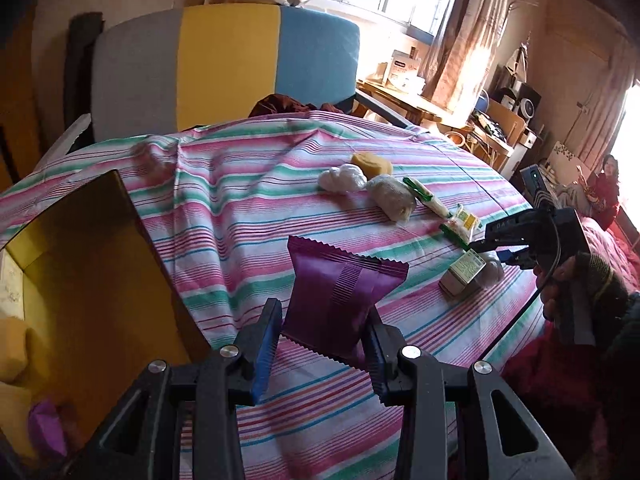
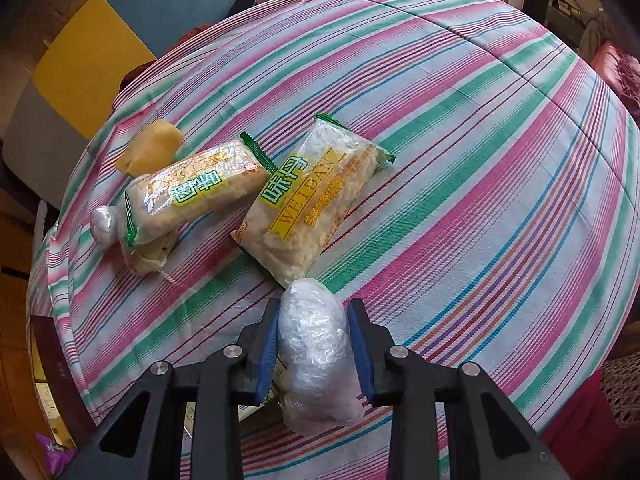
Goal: Organize objects
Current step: 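Carry the purple snack into the gold tin and release it while the right gripper holds the bundle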
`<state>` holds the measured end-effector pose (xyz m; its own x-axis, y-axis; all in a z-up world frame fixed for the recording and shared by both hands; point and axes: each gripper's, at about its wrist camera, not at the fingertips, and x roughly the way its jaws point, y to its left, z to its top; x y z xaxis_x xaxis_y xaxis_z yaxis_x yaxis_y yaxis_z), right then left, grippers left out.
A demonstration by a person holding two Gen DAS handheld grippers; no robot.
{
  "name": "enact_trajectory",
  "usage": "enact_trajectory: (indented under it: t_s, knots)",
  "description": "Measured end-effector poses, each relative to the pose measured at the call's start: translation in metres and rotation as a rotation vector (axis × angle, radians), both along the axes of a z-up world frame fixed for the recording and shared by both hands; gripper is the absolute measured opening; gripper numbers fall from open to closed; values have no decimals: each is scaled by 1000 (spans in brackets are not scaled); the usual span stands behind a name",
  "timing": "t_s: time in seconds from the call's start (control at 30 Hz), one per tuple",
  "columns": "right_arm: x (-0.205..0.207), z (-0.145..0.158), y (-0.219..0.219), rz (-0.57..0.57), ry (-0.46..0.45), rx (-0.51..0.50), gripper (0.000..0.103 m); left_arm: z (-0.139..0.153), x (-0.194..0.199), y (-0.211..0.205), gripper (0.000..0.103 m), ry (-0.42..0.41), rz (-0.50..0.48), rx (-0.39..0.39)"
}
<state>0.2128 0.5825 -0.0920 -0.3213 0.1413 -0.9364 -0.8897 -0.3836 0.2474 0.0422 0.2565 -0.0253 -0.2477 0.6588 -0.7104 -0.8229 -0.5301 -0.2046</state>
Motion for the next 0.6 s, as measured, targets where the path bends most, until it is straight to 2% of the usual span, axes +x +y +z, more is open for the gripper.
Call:
enact_trajectory:
  t_s: [0.23,0.43,0.6]
  knots:
    - [1,5,-5,15,-11,46,32,9,-55,-59,40,-42,225,13]
    - [1,4,-9,37,-12,50,32,4,-145,-117,40,-87,473,-31]
    - [1,3,-9,50,-16,48,32,-11,-203,-146,40,-139,604,-75]
